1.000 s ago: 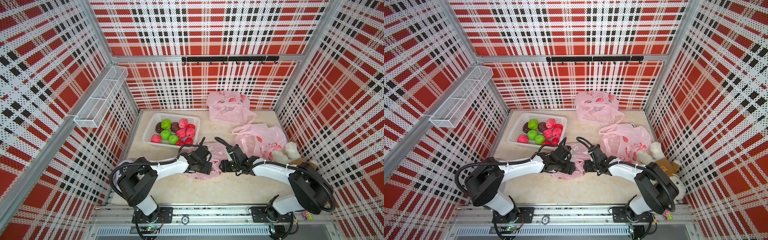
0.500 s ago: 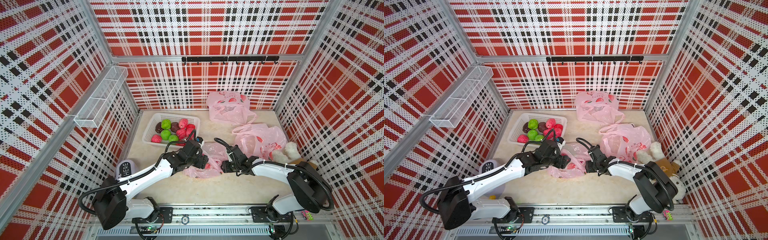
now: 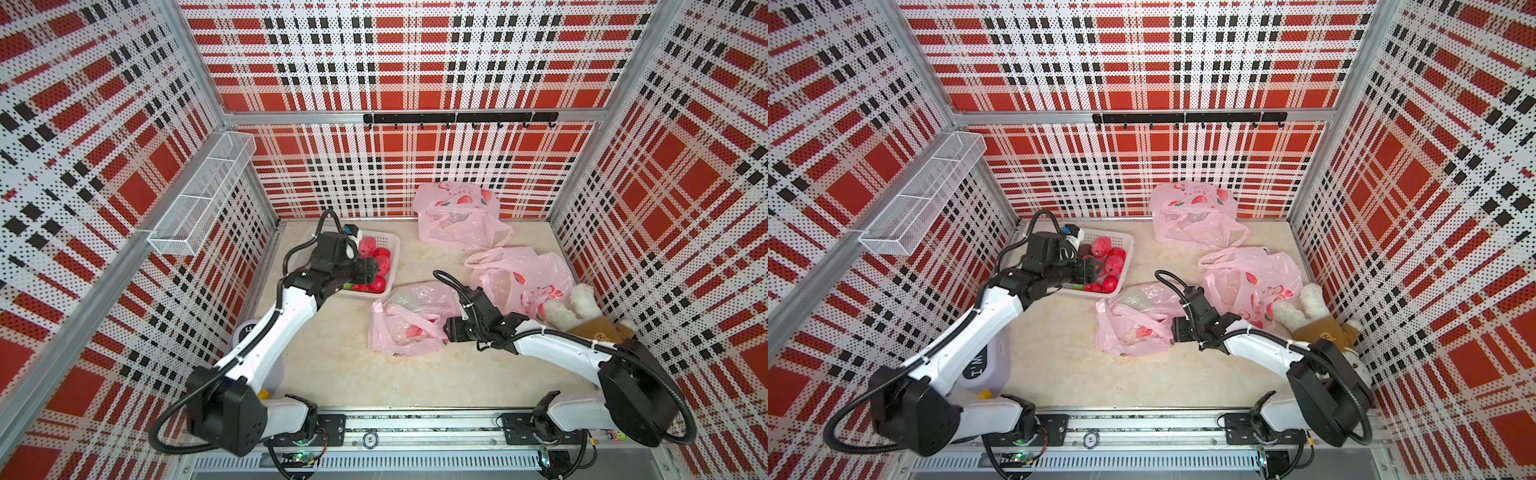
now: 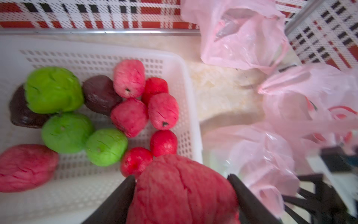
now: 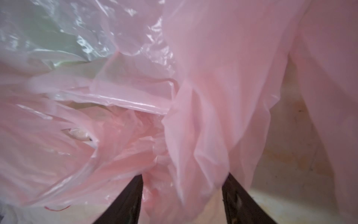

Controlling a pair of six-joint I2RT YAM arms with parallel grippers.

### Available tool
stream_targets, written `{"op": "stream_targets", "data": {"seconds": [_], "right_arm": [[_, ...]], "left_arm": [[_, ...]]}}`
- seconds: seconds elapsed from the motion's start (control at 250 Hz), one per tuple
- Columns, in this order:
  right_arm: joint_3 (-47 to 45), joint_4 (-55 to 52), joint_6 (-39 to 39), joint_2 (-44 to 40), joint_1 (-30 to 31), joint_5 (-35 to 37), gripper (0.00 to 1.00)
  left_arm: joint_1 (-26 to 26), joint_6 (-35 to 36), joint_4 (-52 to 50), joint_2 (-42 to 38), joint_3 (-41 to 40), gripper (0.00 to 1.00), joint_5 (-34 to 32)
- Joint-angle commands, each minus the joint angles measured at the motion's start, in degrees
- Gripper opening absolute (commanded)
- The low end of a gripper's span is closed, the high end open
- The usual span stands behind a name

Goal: Untie the knot of a plastic bag & take out the apple
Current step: Place the apple in the basket.

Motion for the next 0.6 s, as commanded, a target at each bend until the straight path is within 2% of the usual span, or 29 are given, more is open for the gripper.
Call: {"op": "stream_targets", "data": {"seconds": [0.0,0.148,0.268,0.348,0.6], "right_arm": [[0.6,-0.74,-0.67,-3.05,0.34,2.39,0.67],[1.03,-2.49,-0.16,-5.6,0.61,3.0,0.67],[0.87,-3.23,0.15,-7.39,0.62,3.47,0.67],[1.13,-3.67,-0.14,-8.03,0.74,3.69,0.67],[4.14,-6.17,-1.97,-7.96,2.22,4.57,0.66]], "left_arm": [[4.28,3.58,-4.68,7.72,5.02,0.73,-0.43],[8.93,4.31,-5.11,15.01,10.37,0.73,-3.21],[11.25,4.9,-5.69,18.13,13.13,0.77,-5.3],[12.22,5.27,-6.58,19.37,14.47,0.81,-7.15],[14.63,5.34,-6.78,19.01,14.29,0.89,-7.04]]}}
